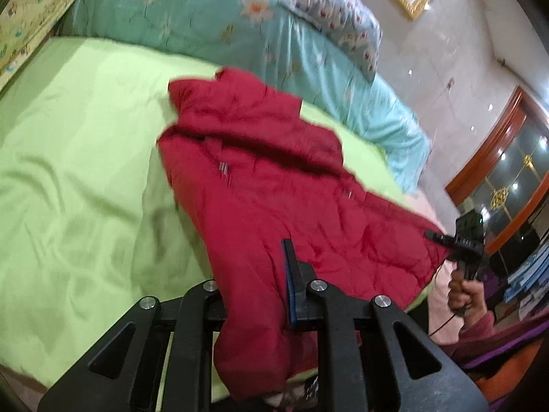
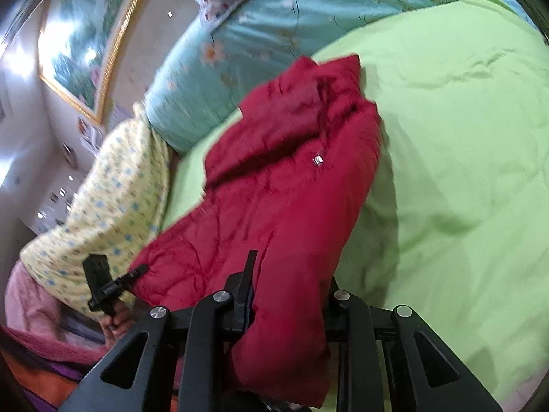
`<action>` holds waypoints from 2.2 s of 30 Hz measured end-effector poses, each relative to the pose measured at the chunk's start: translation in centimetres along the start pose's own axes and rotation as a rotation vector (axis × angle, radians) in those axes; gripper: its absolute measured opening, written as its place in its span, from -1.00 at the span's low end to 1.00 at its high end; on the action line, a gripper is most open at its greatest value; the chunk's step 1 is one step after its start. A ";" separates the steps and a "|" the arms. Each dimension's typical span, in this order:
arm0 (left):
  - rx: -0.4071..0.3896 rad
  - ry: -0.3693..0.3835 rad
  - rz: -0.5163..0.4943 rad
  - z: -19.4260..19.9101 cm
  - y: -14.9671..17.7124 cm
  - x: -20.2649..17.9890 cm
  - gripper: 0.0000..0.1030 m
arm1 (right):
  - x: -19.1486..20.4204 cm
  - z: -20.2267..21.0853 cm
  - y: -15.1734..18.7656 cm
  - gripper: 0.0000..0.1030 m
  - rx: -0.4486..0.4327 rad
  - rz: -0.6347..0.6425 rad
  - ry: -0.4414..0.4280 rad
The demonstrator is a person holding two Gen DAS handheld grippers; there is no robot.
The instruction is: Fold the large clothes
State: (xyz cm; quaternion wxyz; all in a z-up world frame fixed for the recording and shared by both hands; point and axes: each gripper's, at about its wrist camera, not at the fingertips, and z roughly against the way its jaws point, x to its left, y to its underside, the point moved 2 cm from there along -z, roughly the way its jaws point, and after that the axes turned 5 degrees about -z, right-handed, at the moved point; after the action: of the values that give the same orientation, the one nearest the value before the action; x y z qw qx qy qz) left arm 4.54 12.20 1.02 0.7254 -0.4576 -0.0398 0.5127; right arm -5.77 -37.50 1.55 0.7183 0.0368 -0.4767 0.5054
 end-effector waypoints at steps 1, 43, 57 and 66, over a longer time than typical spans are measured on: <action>-0.021 0.001 0.002 0.1 -0.5 0.0 -0.70 | 0.2 0.1 -0.6 -0.55 -0.019 -0.005 -0.020; -0.180 -0.188 0.158 -12.2 -19.7 6.3 -0.69 | -0.2 -10.2 -21.2 -0.51 -0.285 -0.065 0.062; -0.101 -0.275 0.196 -20.3 -22.1 10.8 -0.65 | -3.9 -17.1 -25.6 -0.46 -0.256 -0.137 0.148; -0.075 -0.286 0.217 -24.6 -22.2 13.5 -0.62 | -6.6 -21.1 -26.4 -0.46 -0.271 -0.154 0.184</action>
State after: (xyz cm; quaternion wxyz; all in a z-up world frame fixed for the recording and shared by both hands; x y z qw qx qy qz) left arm 39.56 6.19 -3.17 0.6353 -0.4083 -0.1117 0.6459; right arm 27.78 -43.61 -3.32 0.7939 -0.0704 -0.4685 0.3811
